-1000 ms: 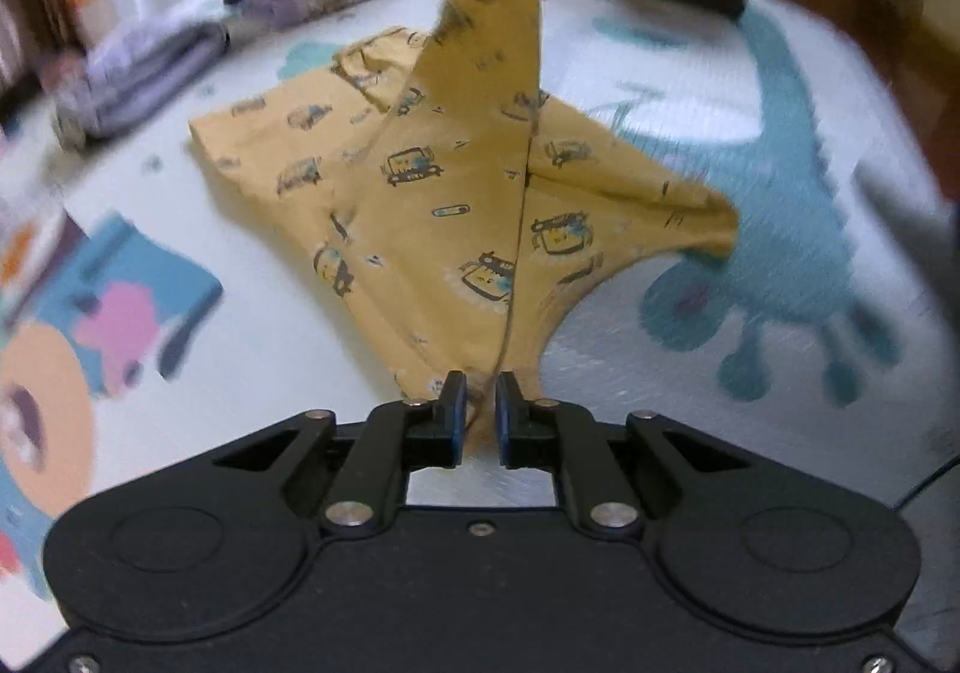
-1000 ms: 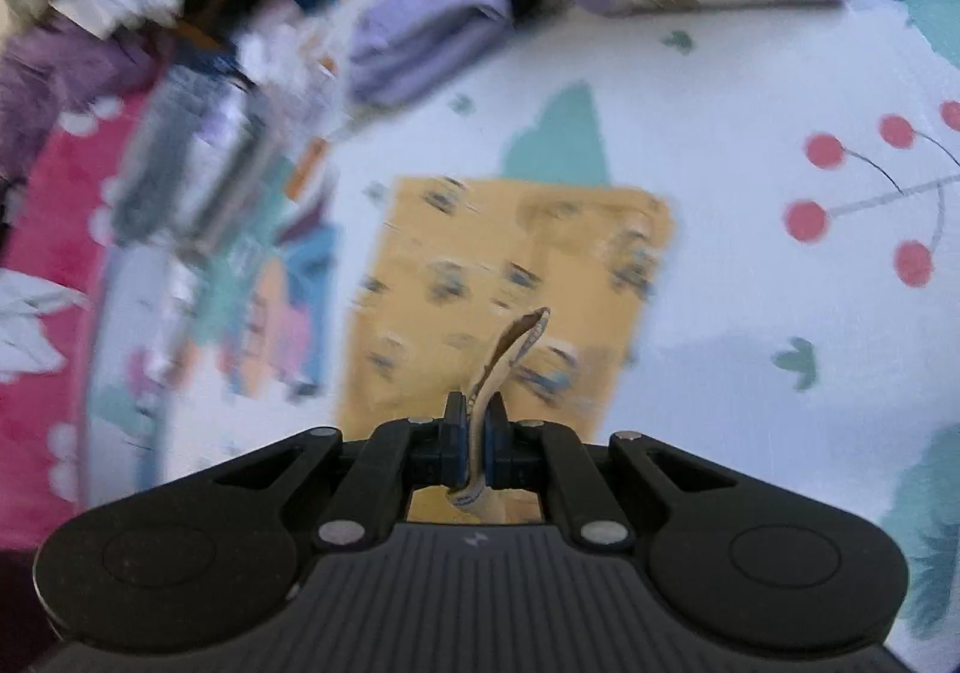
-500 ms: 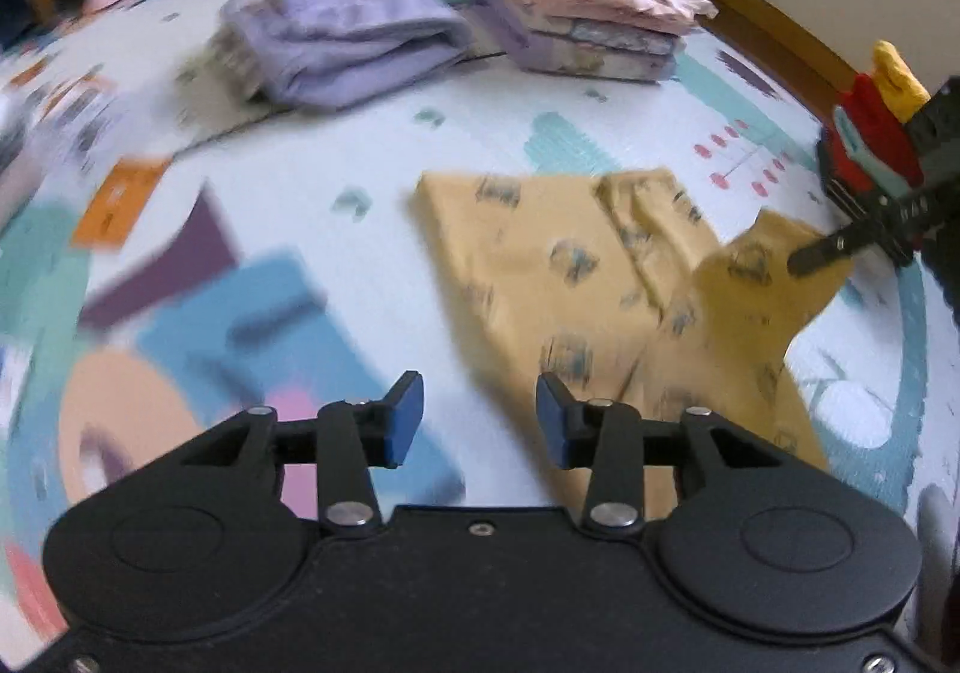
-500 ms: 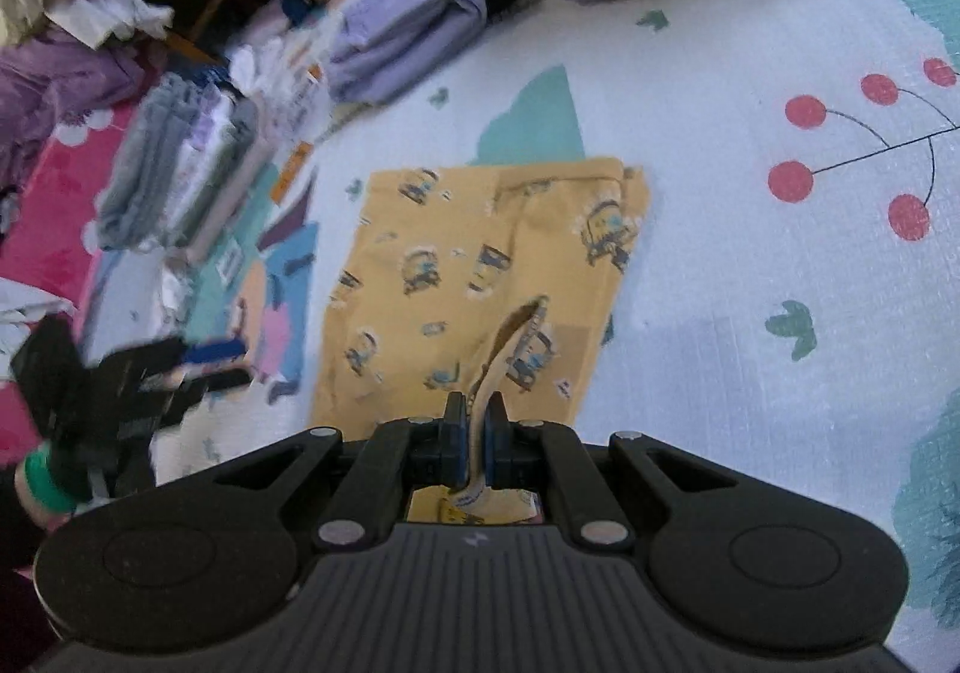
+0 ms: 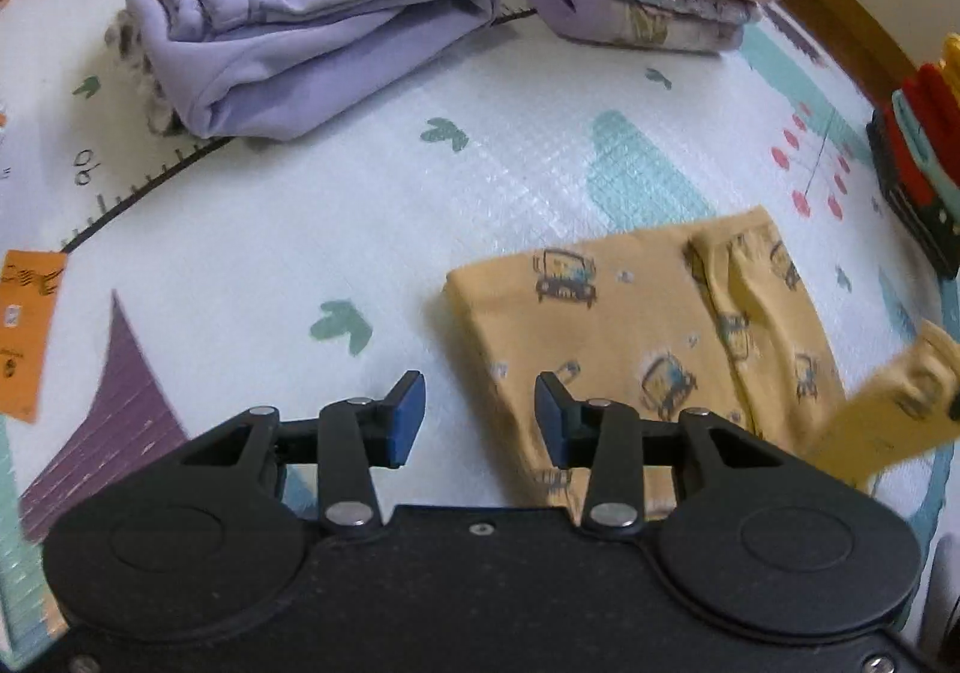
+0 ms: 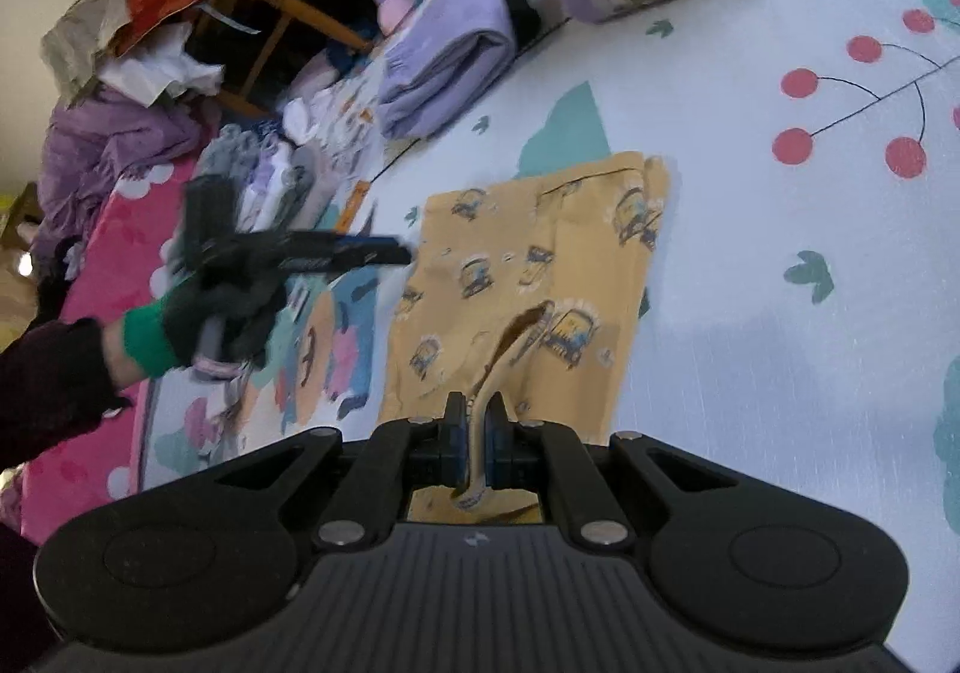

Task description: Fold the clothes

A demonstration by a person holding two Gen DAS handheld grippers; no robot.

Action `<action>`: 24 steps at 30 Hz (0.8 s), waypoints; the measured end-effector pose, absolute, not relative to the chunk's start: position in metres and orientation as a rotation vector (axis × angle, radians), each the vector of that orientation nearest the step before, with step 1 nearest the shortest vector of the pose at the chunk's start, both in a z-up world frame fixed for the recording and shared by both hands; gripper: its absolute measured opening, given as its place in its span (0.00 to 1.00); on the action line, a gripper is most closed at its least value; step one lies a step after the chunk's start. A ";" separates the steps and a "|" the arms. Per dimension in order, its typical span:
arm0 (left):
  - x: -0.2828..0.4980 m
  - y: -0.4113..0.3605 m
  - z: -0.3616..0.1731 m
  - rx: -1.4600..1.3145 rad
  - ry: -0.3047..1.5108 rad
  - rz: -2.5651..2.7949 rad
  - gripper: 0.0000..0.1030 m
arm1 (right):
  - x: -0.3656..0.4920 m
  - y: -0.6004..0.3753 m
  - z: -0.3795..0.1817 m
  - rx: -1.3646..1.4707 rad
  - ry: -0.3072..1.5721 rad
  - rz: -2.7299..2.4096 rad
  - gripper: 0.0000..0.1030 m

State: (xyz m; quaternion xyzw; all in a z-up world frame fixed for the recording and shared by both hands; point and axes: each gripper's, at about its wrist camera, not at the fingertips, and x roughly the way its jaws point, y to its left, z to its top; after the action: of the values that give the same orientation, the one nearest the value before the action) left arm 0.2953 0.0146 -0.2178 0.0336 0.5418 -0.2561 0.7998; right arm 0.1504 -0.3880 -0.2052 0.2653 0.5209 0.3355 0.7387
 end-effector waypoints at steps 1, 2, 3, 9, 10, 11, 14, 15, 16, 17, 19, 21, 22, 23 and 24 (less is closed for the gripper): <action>0.297 0.013 -0.220 0.065 1.161 -0.550 0.34 | 0.148 -0.390 -0.201 0.584 1.133 0.754 0.08; 0.298 0.012 -0.222 0.059 1.157 -0.549 0.34 | 0.147 -0.392 -0.198 0.594 1.123 0.764 0.08; 0.299 0.009 -0.223 0.055 1.149 -0.548 0.34 | 0.146 -0.395 -0.196 0.609 1.115 0.770 0.08; 0.303 0.004 -0.222 0.045 1.123 -0.530 0.01 | 0.140 -0.406 -0.195 0.661 1.112 0.767 0.08; 0.301 0.002 -0.219 0.037 1.116 -0.535 0.00 | 0.139 -0.409 -0.194 0.678 1.107 0.768 0.08; 0.299 0.001 -0.215 0.021 1.112 -0.538 0.00 | 0.138 -0.412 -0.193 0.692 1.103 0.767 0.08; 0.288 -0.009 -0.198 -0.004 1.085 -0.566 0.00 | 0.135 -0.419 -0.190 0.714 1.096 0.780 0.08; 0.286 -0.015 -0.192 -0.002 1.076 -0.574 0.00 | 0.134 -0.421 -0.190 0.711 1.096 0.786 0.08; 0.284 -0.021 -0.189 -0.005 1.072 -0.581 0.00 | 0.133 -0.423 -0.191 0.712 1.100 0.783 0.08; 0.282 -0.027 -0.186 -0.008 1.067 -0.587 0.00 | 0.132 -0.426 -0.192 0.714 1.104 0.779 0.08; 0.278 -0.040 -0.180 -0.013 1.061 -0.599 0.00 | 0.130 -0.429 -0.194 0.720 1.111 0.772 0.08; 0.278 -0.055 -0.181 -0.010 1.065 -0.609 0.00 | 0.128 -0.432 -0.197 0.728 1.118 0.767 0.08; 0.278 -0.060 -0.183 -0.008 1.065 -0.610 0.00 | 0.127 -0.433 -0.198 0.732 1.121 0.764 0.08; 0.280 -0.065 -0.186 -0.008 1.065 -0.599 0.00 | 0.126 -0.433 -0.197 0.735 1.117 0.770 0.08; 0.281 -0.070 -0.189 -0.007 1.065 -0.588 0.00 | 0.125 -0.434 -0.197 0.738 1.113 0.776 0.08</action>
State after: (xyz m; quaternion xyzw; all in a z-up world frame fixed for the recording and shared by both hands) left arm 0.2808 -0.0697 -0.1891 -0.0032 0.5003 -0.2763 0.8206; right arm 0.1248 -0.4338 -0.1965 0.3336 0.5027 0.3507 0.7162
